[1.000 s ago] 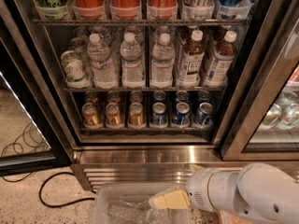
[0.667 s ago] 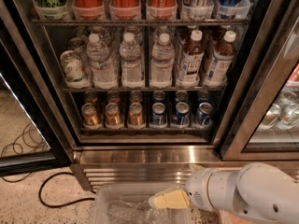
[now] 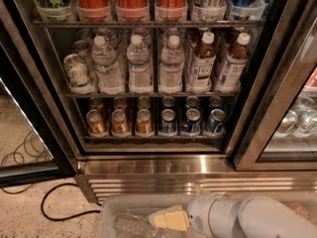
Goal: Pick orange can from bottom shelf of fridge
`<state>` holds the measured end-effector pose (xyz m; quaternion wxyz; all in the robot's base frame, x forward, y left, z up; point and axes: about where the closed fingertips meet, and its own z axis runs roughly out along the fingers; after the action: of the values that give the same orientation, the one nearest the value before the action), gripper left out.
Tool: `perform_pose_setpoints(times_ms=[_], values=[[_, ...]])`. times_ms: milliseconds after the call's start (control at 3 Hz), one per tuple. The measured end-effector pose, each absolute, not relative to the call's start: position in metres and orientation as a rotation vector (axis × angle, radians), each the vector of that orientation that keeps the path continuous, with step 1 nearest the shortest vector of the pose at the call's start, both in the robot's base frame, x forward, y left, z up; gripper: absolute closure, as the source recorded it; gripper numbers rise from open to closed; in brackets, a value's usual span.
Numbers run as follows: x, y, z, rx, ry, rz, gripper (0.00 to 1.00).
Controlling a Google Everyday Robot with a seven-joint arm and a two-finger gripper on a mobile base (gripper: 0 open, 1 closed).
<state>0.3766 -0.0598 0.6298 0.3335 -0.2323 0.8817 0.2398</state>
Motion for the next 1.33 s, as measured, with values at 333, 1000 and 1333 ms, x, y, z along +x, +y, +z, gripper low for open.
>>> perform_pose_setpoints(times_ms=[333, 1000, 1333], values=[[0.376, -0.044, 0.604, -0.496, 2.25, 0.64, 0.0], [0.413, -0.002, 0.605, -0.423, 2.03, 0.592, 0.0], [0.446, 0.002, 0.61, -0.388, 1.959, 0.531, 0.0]])
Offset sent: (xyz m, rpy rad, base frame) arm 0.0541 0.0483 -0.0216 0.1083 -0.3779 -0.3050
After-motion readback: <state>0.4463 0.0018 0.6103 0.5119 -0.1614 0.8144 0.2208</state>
